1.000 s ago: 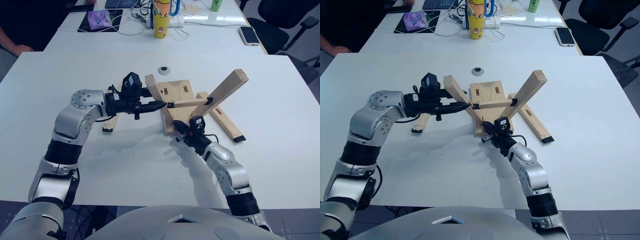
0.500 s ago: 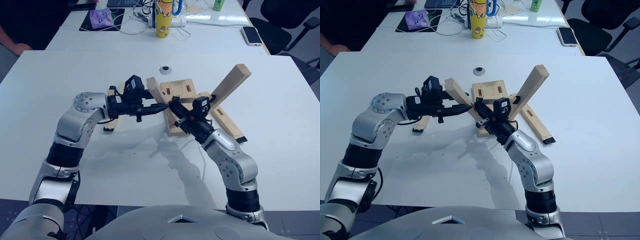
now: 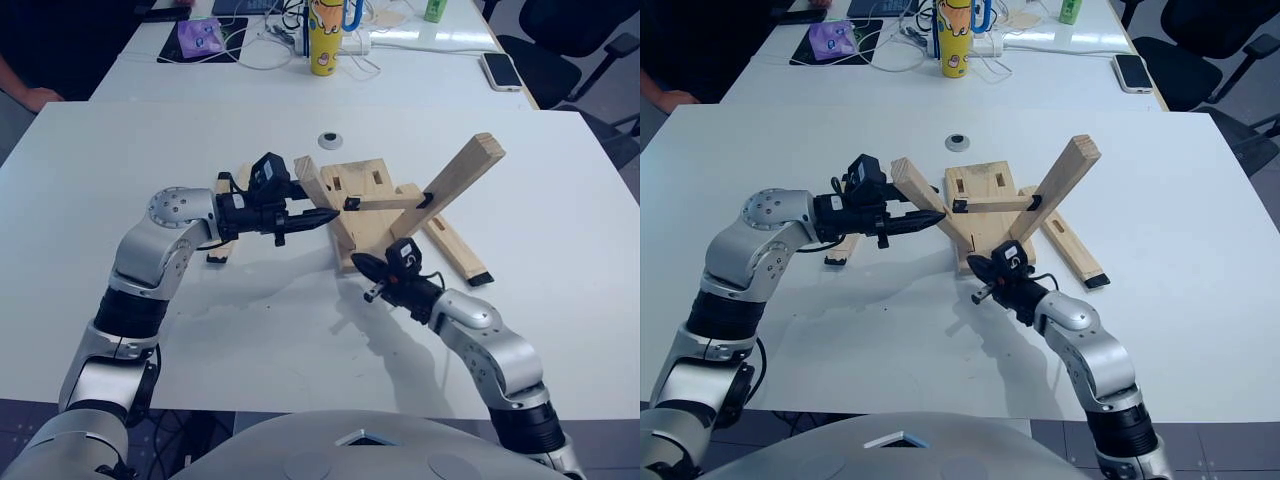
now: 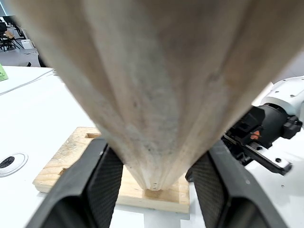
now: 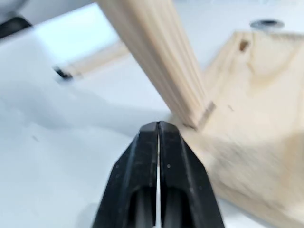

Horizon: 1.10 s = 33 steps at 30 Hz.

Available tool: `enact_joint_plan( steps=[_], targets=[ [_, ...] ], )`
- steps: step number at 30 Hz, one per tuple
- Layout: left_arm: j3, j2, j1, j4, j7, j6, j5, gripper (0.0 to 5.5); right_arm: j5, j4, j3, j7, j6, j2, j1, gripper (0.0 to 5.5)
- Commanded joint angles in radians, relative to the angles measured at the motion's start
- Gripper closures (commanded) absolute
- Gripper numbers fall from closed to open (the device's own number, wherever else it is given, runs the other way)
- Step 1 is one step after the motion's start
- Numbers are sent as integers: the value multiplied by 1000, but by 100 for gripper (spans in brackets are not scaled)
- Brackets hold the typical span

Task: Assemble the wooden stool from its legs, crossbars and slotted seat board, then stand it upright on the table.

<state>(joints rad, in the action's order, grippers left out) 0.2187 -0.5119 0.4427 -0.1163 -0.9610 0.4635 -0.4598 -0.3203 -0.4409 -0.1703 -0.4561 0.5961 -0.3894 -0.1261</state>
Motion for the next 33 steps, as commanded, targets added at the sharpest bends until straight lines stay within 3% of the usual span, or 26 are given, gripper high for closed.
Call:
enact_joint_plan(
  steps=[1,5,10,12,21,33],
  targets=[
    [64,-8,-57,57,-4,58,53,347,-83,-70,44,-73,-38,-3,-33,550],
    [64,-17,-62,58,-5,57,54,347,-299,-229,114,-127,-15,19,-20,550],
    [63,-29,-55,67,-15,57,54,347,-511,-291,209,28,65,73,127,550],
    [65,-28,-51,72,-17,55,56,347,-472,-267,226,95,45,90,181,550],
    [114,-1,-8,89,-25,48,73,347,-105,-116,71,202,-68,90,168,550],
    [148,125,38,96,47,50,86,347,-38,-4,28,155,-109,98,72,550]
  ],
)
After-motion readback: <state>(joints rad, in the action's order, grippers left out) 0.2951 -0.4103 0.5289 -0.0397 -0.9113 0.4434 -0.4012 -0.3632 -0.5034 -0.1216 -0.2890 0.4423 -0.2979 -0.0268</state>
